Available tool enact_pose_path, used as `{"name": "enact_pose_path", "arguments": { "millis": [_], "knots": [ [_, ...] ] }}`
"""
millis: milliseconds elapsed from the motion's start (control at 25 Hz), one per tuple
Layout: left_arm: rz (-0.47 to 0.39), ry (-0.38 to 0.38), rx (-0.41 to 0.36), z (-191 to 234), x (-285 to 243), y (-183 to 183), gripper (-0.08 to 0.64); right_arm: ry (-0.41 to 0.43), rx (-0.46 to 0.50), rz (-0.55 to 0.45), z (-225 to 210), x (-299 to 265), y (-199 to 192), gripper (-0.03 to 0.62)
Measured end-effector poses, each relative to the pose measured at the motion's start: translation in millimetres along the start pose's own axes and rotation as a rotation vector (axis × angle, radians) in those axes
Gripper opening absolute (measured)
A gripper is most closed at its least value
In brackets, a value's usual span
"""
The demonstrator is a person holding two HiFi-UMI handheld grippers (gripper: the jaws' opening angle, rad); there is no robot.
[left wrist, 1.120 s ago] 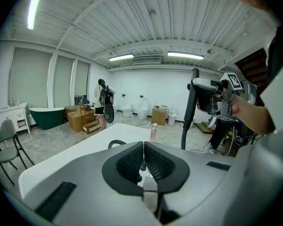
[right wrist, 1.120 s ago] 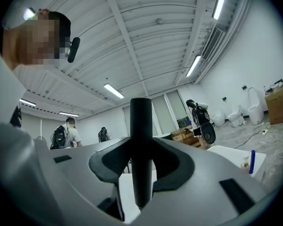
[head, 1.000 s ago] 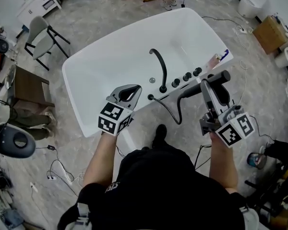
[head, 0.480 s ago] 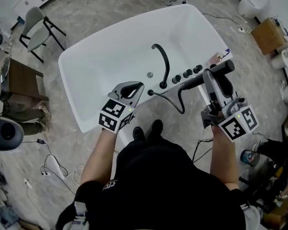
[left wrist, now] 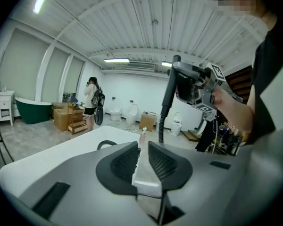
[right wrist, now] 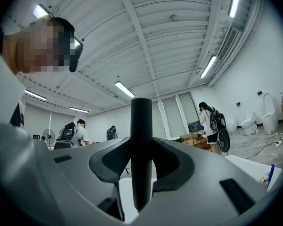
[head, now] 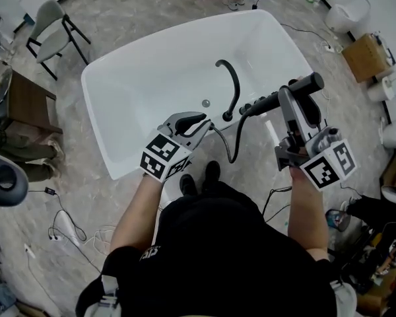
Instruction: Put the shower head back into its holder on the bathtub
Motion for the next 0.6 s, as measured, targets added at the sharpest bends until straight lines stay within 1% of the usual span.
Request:
{"name": "enact_pose_path", "arguments": {
  "millis": [80,120,160,280,360,480,600],
  "knots": [
    [0.021,-0.073,-0.009,-15,-17,-3,0.161,0.003,-0.016,0.005,2,-4,-1,0.150],
    [0.034,-0.110,-0.014,-23,-27,-6,0.199,0.004,-0.022,0.007,3,-6,-1,0.150],
    [0.047,-0.144,-0.020,-31,-38,-9,0.217,0.006,-0.024,0.007,3,-7,0,0.150],
    [0.099,-0.217,-0.045,-49,-75,-24,0.257,0.005,-0.032,0.005,-5,-6,2,0.150],
    [0.120,-0.231,-0.043,-52,-93,-34,0.267,0.002,-0.044,0.008,-11,-4,1,0.150],
    [0.123,-0.242,-0.017,-48,-106,-44,0.266,-0.006,-0.050,0.012,-15,-3,-1,0.150],
    [0.151,-0.257,-0.023,-46,-113,-59,0.265,-0.019,-0.062,0.010,-22,-1,-4,0.150]
  ]
}}
Point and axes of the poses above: the fingertips, and each gripper's own axes: x backward along the fingers, z to its left, y out of its top, the point moved 1 cm from there along x, backward along the fingers, and after that the axes turned 6 degrees about -y, right-handed, at the moved point
